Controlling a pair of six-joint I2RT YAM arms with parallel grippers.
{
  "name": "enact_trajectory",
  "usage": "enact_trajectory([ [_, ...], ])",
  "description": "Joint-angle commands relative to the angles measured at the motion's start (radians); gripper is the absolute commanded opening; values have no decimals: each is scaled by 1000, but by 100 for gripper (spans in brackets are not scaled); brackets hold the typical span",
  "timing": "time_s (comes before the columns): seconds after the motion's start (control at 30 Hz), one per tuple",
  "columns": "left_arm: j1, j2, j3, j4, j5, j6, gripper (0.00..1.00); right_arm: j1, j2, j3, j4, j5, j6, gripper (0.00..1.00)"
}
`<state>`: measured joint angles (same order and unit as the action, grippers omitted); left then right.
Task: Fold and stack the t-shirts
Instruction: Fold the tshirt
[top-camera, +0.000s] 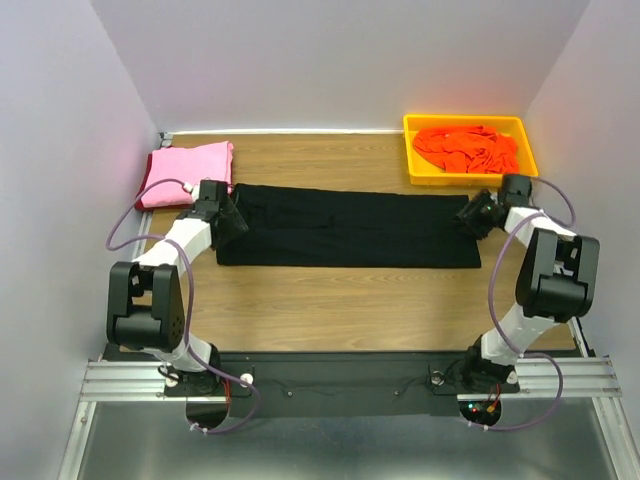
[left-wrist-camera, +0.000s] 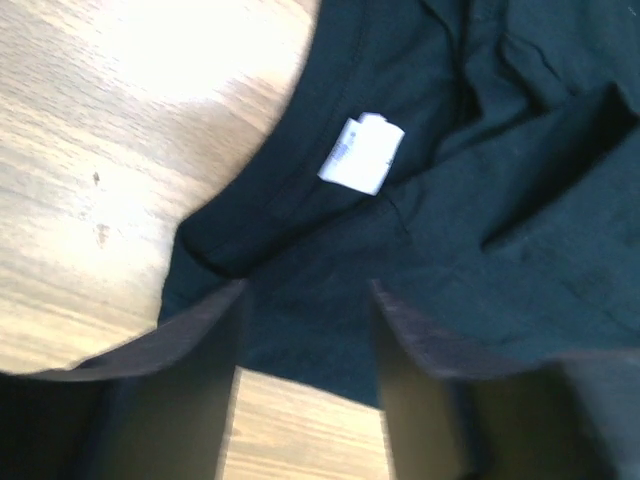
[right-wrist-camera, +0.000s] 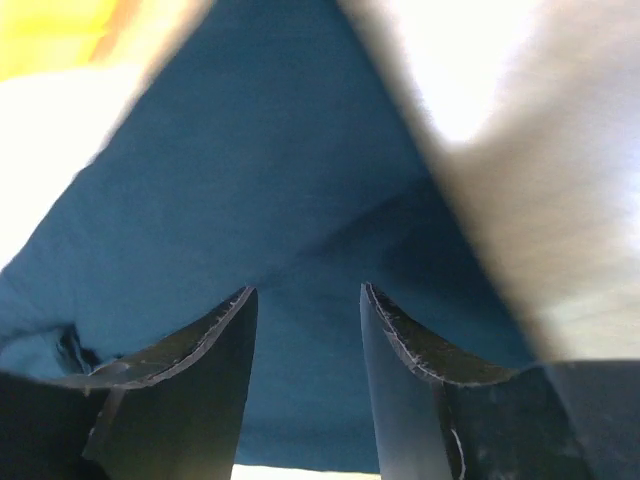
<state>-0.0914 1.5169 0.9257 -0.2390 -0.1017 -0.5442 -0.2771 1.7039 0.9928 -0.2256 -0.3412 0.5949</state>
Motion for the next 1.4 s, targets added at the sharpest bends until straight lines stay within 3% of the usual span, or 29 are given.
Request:
enact_trajectory([
  [0.0,-98,-81,64,-28,-126,-3,69,169,-7,150,-146,151,-125,53],
  [0.13,-232,-44,146,-54,-243,0,71,257,8,207,-227,322,-179,59],
  [0.33,-342,149,330,-54,-297,22,66,312,89,286,-296,401,-245,59],
  [0.5,-369,291,439,-40,-303,47,55,332,146,297,-297,404,-244,59],
  [0.7,-367,478,524,-2,-299,110,54,335,184,278,-299,438,-247,59],
  [1.07,-364,611,628,12,-225,286,65,348,57,-26,-440,346,-182,60],
  [1.2,-366,675,731,9,-182,378,70,474,-22,-95,-533,292,-140,61],
  [1.37,-364,844,985,-97,-171,443,74,654,-110,-132,-587,240,-49,62],
])
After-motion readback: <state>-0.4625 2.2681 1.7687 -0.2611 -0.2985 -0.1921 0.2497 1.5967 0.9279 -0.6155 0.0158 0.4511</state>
